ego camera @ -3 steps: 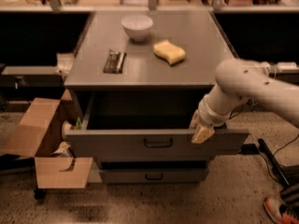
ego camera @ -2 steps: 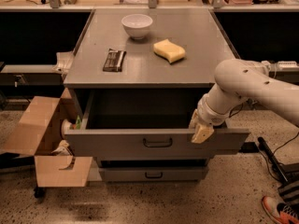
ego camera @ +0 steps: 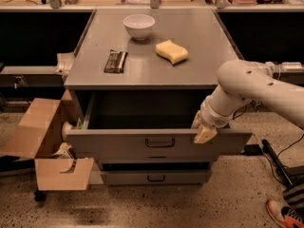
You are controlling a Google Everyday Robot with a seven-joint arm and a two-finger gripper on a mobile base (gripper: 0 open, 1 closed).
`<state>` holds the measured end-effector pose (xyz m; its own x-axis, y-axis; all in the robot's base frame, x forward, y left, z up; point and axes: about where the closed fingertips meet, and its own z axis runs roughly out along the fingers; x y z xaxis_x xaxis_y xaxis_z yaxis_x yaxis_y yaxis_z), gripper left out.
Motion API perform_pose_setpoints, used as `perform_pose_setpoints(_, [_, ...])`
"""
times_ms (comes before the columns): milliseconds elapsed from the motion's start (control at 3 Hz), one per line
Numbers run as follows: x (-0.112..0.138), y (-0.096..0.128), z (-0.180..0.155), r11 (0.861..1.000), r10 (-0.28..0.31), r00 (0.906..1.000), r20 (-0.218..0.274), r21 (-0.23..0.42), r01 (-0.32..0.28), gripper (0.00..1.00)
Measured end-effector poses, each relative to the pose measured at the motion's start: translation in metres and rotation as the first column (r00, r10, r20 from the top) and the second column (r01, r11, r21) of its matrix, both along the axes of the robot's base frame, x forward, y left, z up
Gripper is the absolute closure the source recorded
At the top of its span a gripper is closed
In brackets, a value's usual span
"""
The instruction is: Open top drawer
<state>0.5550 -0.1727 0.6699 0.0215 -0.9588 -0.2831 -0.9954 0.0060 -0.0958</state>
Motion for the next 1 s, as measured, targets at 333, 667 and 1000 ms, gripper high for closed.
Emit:
perform_pose_setpoints(333, [0.0000, 0.0000, 0.0000, 1.000, 0.000, 1.0000, 0.000, 0.000, 0.000, 0.12])
perform_pose_setpoints(667, [0.0000, 0.0000, -0.0001, 1.000, 0.000, 1.0000, 0.000, 0.000, 0.000, 0.00])
perform_pose_setpoints(1000, [-0.0028, 0.0002, -0.0007, 1.000, 0.005, 1.0000, -0.008, -0.001, -0.005, 0.00])
